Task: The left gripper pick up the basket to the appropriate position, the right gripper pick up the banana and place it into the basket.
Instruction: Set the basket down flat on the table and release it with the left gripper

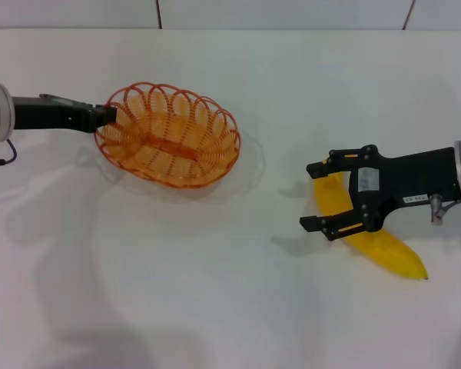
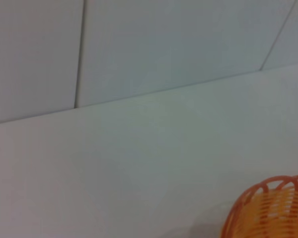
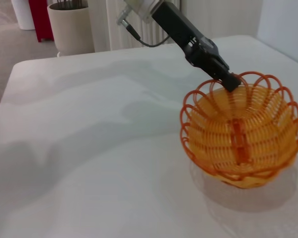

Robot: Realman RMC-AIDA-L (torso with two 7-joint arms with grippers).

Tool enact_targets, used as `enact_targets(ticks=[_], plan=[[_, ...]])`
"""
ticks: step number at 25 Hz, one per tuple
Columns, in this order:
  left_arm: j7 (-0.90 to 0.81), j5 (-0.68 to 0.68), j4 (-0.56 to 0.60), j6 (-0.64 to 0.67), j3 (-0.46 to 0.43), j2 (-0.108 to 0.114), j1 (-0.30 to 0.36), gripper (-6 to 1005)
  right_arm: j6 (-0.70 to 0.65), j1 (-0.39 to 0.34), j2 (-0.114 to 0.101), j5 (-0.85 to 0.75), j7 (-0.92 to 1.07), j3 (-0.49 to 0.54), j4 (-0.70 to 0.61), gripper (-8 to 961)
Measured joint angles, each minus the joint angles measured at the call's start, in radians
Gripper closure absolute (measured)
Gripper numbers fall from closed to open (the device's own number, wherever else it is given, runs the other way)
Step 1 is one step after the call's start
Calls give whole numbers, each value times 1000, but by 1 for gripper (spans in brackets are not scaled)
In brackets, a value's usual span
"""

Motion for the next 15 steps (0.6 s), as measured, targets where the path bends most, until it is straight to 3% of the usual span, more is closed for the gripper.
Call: enact_targets(ticks=[15], plan=[[32,-88,-132,-90,3,0,-6,945,-4,22,-1,-1,2,-8,12,63]])
